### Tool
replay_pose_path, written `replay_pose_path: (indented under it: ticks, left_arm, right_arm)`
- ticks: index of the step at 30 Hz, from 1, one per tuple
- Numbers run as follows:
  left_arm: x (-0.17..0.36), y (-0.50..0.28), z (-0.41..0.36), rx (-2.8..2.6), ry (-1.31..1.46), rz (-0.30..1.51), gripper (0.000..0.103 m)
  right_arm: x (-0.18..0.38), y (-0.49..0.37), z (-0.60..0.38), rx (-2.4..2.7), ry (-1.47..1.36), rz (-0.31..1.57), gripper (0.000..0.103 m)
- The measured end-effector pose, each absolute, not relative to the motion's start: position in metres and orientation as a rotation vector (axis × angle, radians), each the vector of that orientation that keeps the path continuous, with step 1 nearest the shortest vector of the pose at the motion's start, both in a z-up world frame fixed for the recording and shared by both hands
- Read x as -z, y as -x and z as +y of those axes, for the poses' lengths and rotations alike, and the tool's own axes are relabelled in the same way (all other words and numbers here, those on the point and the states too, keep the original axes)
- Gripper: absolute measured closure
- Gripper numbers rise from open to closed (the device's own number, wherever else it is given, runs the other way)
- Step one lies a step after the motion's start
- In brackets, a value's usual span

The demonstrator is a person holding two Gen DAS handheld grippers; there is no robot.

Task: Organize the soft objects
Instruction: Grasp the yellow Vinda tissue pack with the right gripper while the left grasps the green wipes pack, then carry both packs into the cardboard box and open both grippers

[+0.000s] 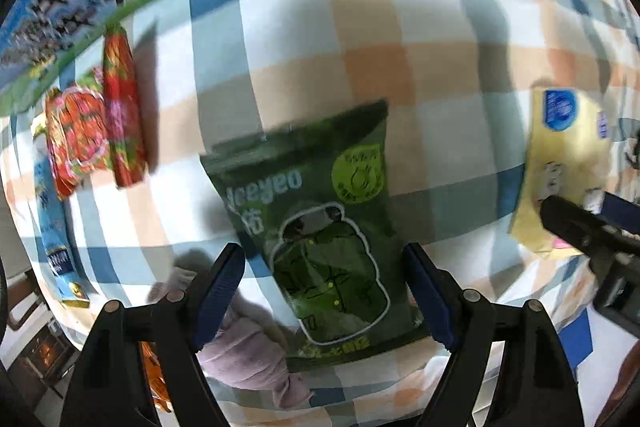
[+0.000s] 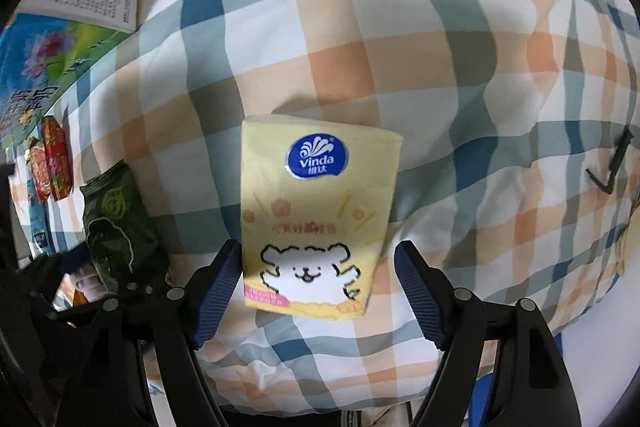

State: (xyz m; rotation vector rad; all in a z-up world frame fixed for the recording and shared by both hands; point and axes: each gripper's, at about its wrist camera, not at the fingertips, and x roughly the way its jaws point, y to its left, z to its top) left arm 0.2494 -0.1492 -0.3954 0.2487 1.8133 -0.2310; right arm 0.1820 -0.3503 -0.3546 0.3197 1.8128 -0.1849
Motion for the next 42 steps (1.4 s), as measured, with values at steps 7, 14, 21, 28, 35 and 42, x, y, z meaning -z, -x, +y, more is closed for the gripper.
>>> replay_pose_path:
  ticks: [7, 14, 21, 28, 35, 42]
  left_arm:
    - [0.386, -0.238, -0.134, 0.214, -0.232, 1.763, 0.066]
    - [0.336, -0.233, -0.096, 0.175, -0.22, 1.63, 0.067]
    - [0.264, -0.254, -0.05, 0.156, -0.18, 1.464, 0.067]
    - [0.198, -0.245, -0.081, 0.207, -0.104, 1.364, 0.068]
    - [0.145, -0.302, -0.095, 0.273, -0.058, 1.326, 0.068]
    - [0.16, -0.399, -0.078, 0.257, -0.061, 1.378, 0.068]
  right_arm:
    - [0.366, -0.187, -0.353, 0.193, -0.312, 1.803, 0.037]
    - [0.332, -0.189, -0.36, 0.136, -0.31, 1.71, 0.037]
    - [0.268, -0.193, -0.35, 0.034, -0.295, 1.6, 0.037]
    - [0.201, -0.199, -0.312, -0.05, -0.322, 1.467, 0.037]
    - [0.151, -0.255, -0.27, -0.084, -0.314, 1.347, 0.037]
    - [0.156, -0.348, -0.226, -0.048, -0.243, 1.345, 0.037]
